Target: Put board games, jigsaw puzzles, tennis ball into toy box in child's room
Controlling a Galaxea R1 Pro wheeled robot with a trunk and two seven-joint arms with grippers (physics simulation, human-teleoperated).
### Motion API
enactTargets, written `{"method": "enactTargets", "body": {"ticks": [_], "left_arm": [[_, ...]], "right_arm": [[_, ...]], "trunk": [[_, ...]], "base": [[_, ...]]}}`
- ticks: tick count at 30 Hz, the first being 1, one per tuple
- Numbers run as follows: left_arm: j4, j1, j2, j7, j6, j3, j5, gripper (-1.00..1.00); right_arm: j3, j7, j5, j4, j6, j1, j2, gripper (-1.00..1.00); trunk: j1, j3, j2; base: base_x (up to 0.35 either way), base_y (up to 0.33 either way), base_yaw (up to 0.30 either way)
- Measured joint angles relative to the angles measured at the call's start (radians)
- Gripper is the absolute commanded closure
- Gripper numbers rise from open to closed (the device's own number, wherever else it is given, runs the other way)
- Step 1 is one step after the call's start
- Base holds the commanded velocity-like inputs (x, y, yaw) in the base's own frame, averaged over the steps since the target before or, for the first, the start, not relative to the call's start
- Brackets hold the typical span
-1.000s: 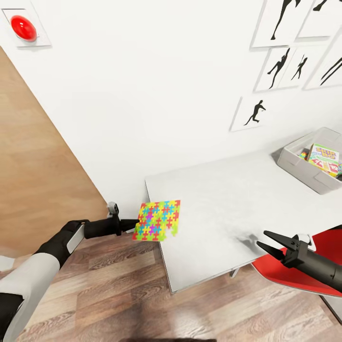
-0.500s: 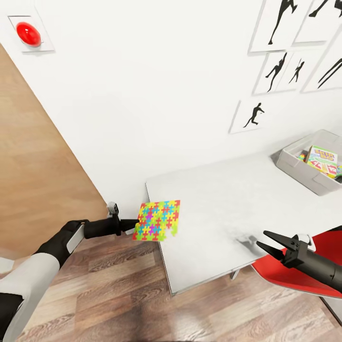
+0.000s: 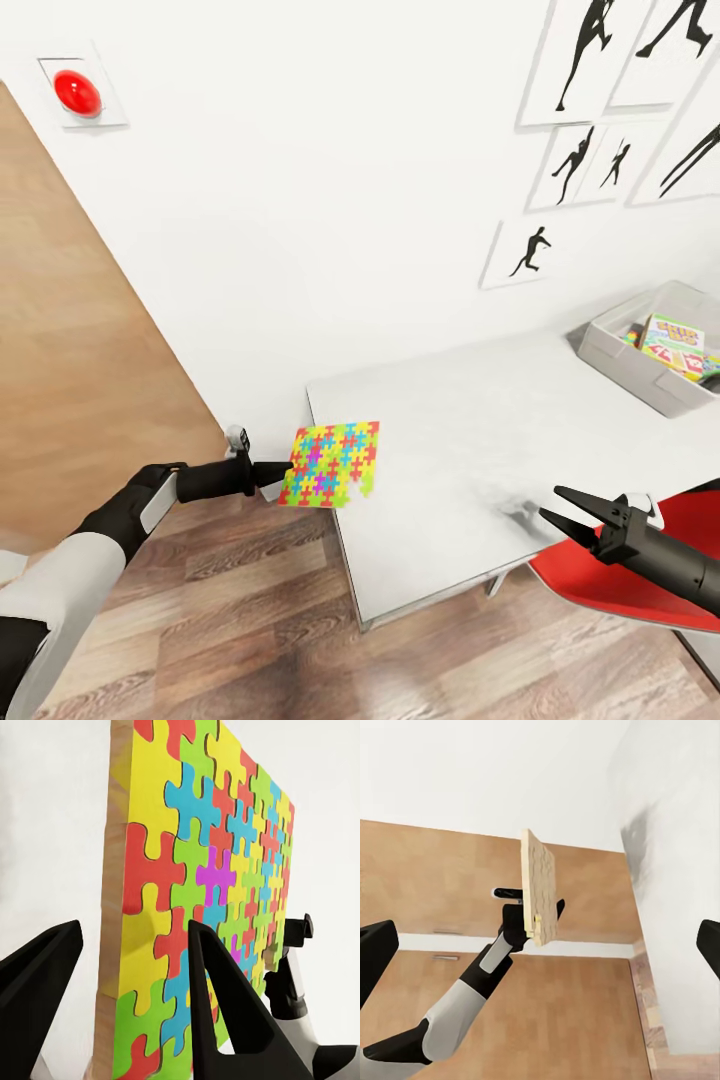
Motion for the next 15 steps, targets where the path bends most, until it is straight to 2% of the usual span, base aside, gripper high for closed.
{"method": "enactTargets", "body": {"ticks": [15], "left_arm": [[0.000,0.000,0.000,0.000,0.000,0.000,0.000,1.00]], "right_arm": [[0.000,0.000,0.001,-0.001,0.000,0.000,0.010,-1.00]], "trunk": [[0.000,0.017,0.000]], "base": [[0.000,0.000,0.000]]}}
